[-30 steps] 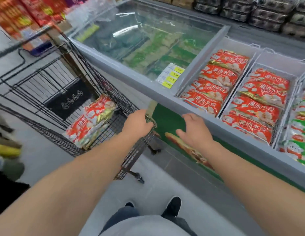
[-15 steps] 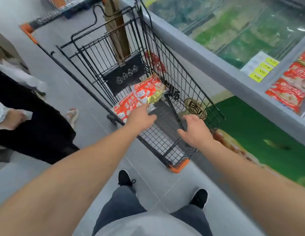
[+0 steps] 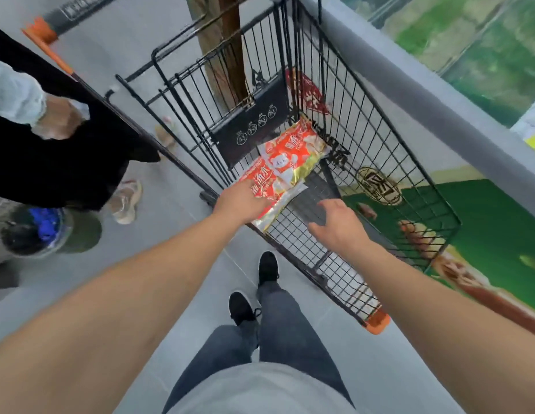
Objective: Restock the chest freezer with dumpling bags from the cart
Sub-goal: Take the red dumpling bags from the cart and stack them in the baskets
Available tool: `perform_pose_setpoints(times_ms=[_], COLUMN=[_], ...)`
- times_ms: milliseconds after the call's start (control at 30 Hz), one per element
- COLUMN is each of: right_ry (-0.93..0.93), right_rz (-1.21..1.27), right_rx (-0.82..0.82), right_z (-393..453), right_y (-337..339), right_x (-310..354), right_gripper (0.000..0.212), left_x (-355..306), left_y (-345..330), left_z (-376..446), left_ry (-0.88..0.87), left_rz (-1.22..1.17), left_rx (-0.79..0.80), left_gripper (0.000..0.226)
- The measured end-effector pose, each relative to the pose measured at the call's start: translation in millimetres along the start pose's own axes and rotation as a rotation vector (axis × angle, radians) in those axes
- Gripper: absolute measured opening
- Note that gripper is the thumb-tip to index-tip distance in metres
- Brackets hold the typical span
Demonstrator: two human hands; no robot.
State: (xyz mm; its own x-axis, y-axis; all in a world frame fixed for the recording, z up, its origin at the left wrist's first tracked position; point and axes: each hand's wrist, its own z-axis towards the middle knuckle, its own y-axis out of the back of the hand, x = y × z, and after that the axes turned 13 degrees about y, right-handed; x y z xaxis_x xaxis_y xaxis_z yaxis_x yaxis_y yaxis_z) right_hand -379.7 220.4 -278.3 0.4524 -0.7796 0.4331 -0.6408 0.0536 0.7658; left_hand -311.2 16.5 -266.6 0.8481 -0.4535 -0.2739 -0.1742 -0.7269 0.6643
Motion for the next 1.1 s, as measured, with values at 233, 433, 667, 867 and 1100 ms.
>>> perform_pose_setpoints(times_ms=[233, 433, 667, 867, 1100], right_ry=[-0.033, 0.014, -0.041, -0.311, -0.445], right_rz=[0.032, 0.07, 0.152, 0.258, 0.361], right_rx=[0.125, 0.218, 0.221, 0.227, 0.149], right_z=[88.0, 164.5, 234.9, 280.7, 305.2], right_y=[3.6, 15.7, 4.4, -42.5, -64.1], right_x=[-17.3, -32.6, -66.4, -91.4, -99.0], right_gripper=[0.065, 0.06, 0.046, 0.038, 0.032], left_x=[-37.9, -86.8, -97.0, -87.6, -73.9], left_y=[37.6, 50.9, -0.7, -39.1, -58.8], left_z=[47.3, 111.7, 193.6, 245.4, 276.9], left_ry=[-0.02, -0.121, -0.005, 0.189, 0.396], left_rz=[0.533, 0.397, 0.275, 0.139, -0.22], left_rx=[0.266, 0.132, 0.187, 0.252, 0.361], left_gripper=[0.049, 0.042, 0.042, 0.04, 0.041])
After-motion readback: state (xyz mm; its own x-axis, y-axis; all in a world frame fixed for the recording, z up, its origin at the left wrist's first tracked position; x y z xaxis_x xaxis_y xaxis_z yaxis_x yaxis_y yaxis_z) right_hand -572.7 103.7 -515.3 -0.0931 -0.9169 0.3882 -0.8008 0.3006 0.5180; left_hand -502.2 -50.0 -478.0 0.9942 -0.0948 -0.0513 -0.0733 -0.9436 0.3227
